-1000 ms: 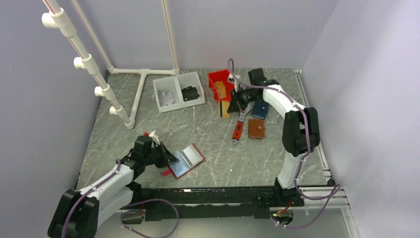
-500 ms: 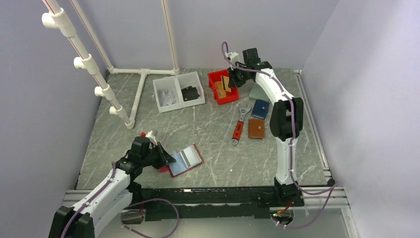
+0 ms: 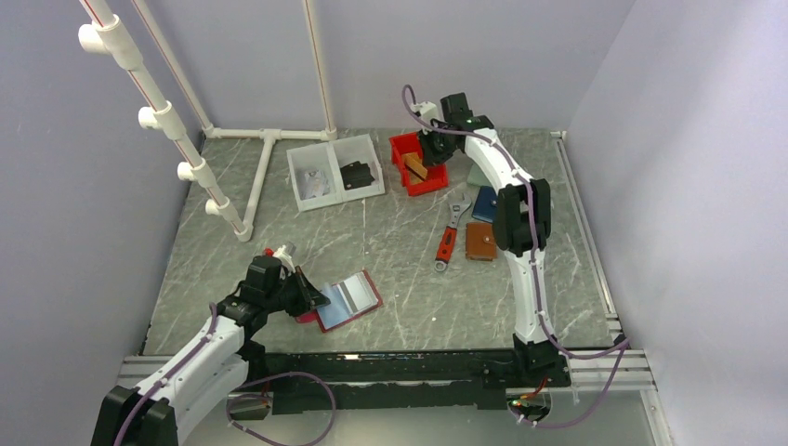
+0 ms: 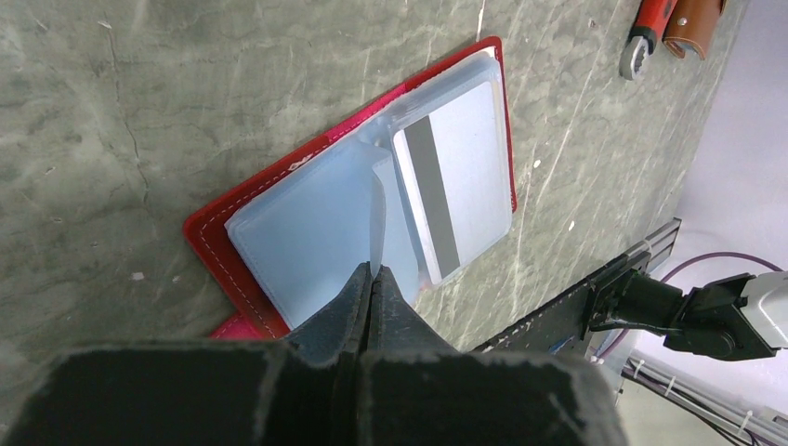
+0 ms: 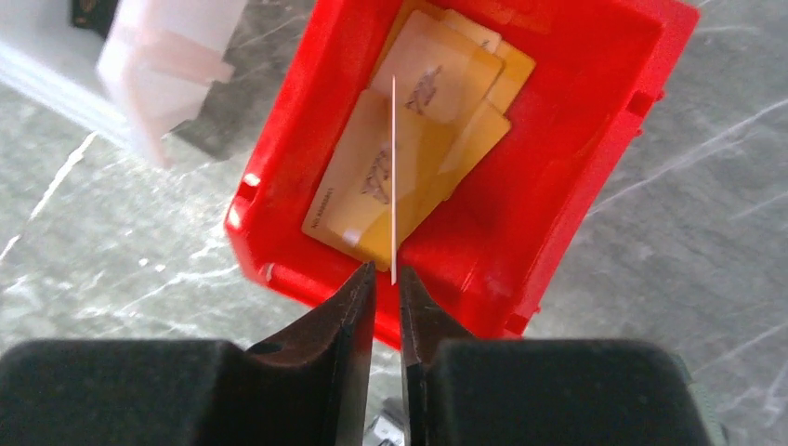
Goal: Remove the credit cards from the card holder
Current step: Place the credit card in the storage box, then reset both arms
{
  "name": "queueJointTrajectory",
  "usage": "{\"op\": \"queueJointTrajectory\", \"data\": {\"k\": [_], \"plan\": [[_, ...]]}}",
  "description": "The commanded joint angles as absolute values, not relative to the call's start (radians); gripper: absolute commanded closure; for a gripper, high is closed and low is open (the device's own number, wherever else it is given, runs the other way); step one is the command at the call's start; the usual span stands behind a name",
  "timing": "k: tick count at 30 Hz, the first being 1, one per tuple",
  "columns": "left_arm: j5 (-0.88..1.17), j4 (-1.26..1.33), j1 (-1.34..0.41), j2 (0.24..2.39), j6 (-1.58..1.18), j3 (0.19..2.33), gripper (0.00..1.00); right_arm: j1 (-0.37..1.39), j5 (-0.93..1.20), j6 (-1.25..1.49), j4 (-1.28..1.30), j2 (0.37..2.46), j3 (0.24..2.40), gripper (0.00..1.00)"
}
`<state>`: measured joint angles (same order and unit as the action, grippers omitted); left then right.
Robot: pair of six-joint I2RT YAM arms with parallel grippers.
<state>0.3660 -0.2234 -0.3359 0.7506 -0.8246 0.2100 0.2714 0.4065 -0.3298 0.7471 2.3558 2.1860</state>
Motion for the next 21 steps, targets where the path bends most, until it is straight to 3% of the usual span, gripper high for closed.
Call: {"op": "queueJointTrajectory", "data": {"k": [1, 6, 11, 16, 21], "plan": [[0.380, -0.220, -0.331, 0.753, -0.820, 0.253, 1.00, 0.284, 0.192, -0.314, 0.673, 2.381, 2.259, 0.81], [0.378, -0.224, -0.331, 0.744, -0.825, 0.256, 1.00, 0.285, 0.038, -0.332, 0.618, 2.338, 2.247, 0.79], [0.378, -0.223, -0.331, 0.741, -0.835, 0.264, 0.99, 0.285, 0.105, -0.337, 0.612, 2.233, 2.178, 0.77], [0.379, -0.217, -0.331, 0.724, -0.848, 0.266, 0.90, 0.285, 0.314, -0.333, 0.659, 2.061, 2.054, 0.70], [0.324, -0.327, -0.330, 0.695, -0.841, 0.308, 0.70, 0.282, 0.515, -0.336, 0.615, 1.808, 1.773, 0.58]]}}
